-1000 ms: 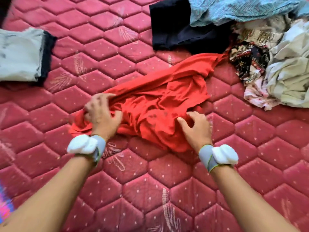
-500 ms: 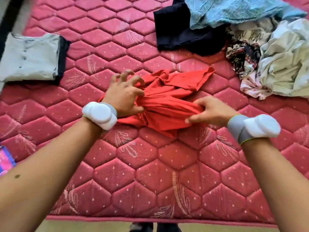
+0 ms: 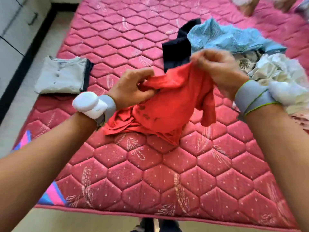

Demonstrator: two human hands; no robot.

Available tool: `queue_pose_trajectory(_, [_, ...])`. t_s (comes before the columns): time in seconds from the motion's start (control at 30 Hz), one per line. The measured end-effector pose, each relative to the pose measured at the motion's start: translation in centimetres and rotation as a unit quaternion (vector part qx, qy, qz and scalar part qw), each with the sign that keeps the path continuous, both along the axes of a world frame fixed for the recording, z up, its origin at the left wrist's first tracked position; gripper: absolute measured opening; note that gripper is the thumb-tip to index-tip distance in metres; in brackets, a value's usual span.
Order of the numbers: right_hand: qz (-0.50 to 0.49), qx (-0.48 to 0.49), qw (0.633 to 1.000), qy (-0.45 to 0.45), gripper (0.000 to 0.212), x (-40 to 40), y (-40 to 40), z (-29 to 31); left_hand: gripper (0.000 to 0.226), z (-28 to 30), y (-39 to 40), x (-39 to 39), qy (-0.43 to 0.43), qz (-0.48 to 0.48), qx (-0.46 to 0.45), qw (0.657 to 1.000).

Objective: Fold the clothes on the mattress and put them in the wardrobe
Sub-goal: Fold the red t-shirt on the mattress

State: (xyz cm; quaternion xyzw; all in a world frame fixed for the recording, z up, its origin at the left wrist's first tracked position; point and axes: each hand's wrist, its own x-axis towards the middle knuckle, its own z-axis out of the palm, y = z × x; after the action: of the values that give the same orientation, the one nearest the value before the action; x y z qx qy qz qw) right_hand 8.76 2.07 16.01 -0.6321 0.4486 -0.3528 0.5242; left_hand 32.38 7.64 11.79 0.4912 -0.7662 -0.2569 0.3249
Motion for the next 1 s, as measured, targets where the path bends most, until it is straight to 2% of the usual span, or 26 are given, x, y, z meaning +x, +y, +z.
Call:
queue_pose_trajectory(0.03, [-0.021, -0.016, 0.999, -0.045, 0.02, 0.2, -0.6, 2.0, 0.012, 1.5, -0.1, 0.7, -0.015, -0.006, 0.019, 1.0])
queue_pose_trajectory(0.07, [-0.041, -0.033, 0.998, -0.045, 0.02, 0.3, -1.0, 3.5, 0.021, 2.7, -0.1, 1.2, -0.026, -0.011, 0.036, 0.999])
queue_pose_trajectory(0.1, [-0.051, -0.066, 0.996, -0.013, 0.02, 0.8, -1.2, 6.1, 0.03, 4.9, 0.1, 2.0, -0.032, -0.014, 0.045, 0.998])
queue_pose_trajectory(0.17, [-0.047, -0.151, 0.979, 0.131, 0.017, 1.9, -1.7, 10.1, 0.035, 8.6, 0.1, 3.2, -0.06, -0.027, 0.056, 0.996])
queue_pose_trajectory(0.2, [-0.032, -0.192, 0.961, 0.195, 0.014, 2.6, -1.7, 12.3, 0.034, 10.4, 0.0, 4.0, -0.109, -0.028, 0.048, 0.992])
queue_pose_trajectory(0.27, [0.021, -0.242, 0.934, 0.261, 0.02, 3.5, -1.2, 16.7, 0.037, 13.5, -0.1, 5.9, -0.237, -0.02, 0.033, 0.971])
queue_pose_trajectory(0.33, [0.071, -0.283, 0.879, 0.376, 0.035, 3.9, -0.7, 20.8, 0.043, 15.9, 0.0, 7.4, -0.362, -0.001, 0.029, 0.932])
queue_pose_trajectory(0.4, [0.066, -0.319, 0.824, 0.464, 0.049, 3.9, -0.8, 24.0, 0.051, 18.2, 0.1, 8.7, -0.461, 0.031, 0.012, 0.887])
queue_pose_trajectory(0.43, [0.051, -0.341, 0.822, 0.453, 0.055, 3.8, -0.9, 25.4, 0.051, 19.3, 0.2, 9.3, -0.489, 0.05, 0.006, 0.871])
queue_pose_trajectory(0.47, [0.028, -0.361, 0.838, 0.408, 0.058, 3.5, -1.1, 26.7, 0.049, 20.3, 0.3, 10.0, -0.5, 0.071, 0.006, 0.863])
queue_pose_trajectory(0.53, [-0.018, -0.36, 0.882, 0.302, 0.051, 2.9, -1.5, 29.2, 0.049, 22.6, 0.9, 11.6, -0.507, 0.122, 0.026, 0.853])
queue_pose_trajectory(0.57, [-0.035, -0.349, 0.9, 0.259, 0.043, 2.4, -2.0, 30.0, 0.052, 23.6, 1.2, 12.3, -0.495, 0.145, 0.046, 0.856])
queue_pose_trajectory(0.6, [-0.052, -0.336, 0.912, 0.228, 0.037, 1.9, -2.5, 30.7, 0.056, 24.9, 1.6, 12.8, -0.45, 0.165, 0.065, 0.875])
queue_pose_trajectory(0.67, [-0.08, -0.297, 0.932, 0.191, 0.029, 0.7, -3.2, 31.1, 0.069, 27.0, 2.9, 13.5, -0.288, 0.194, 0.078, 0.935])
queue_pose_trajectory(0.73, [-0.094, -0.259, 0.948, 0.156, 0.022, 0.1, -4.0, 30.6, 0.069, 28.4, 3.5, 14.1, -0.155, 0.221, 0.058, 0.961])
queue_pose_trajectory(0.77, [-0.096, -0.255, 0.954, 0.122, 0.016, -0.3, -4.1, 30.9, 0.058, 29.4, 4.0, 14.1, -0.122, 0.241, 0.046, 0.962])
queue_pose_trajectory(0.83, [-0.087, -0.241, 0.963, 0.079, 0.026, -0.8, -4.5, 31.0, 0.028, 30.1, 4.6, 14.0, -0.065, 0.267, 0.03, 0.961])
queue_pose_trajectory(0.9, [-0.087, -0.242, 0.964, 0.06, 0.033, -1.3, -4.9, 31.4, 0.02, 30.7, 4.7, 14.1, -0.001, 0.311, -0.023, 0.95])
queue_pose_trajectory(1.0, [-0.078, -0.248, 0.964, 0.05, 0.025, -1.9, -5.6, 32.4, 0.025, 32.5, 5.3, 14.2, 0.055, 0.355, -0.081, 0.93])
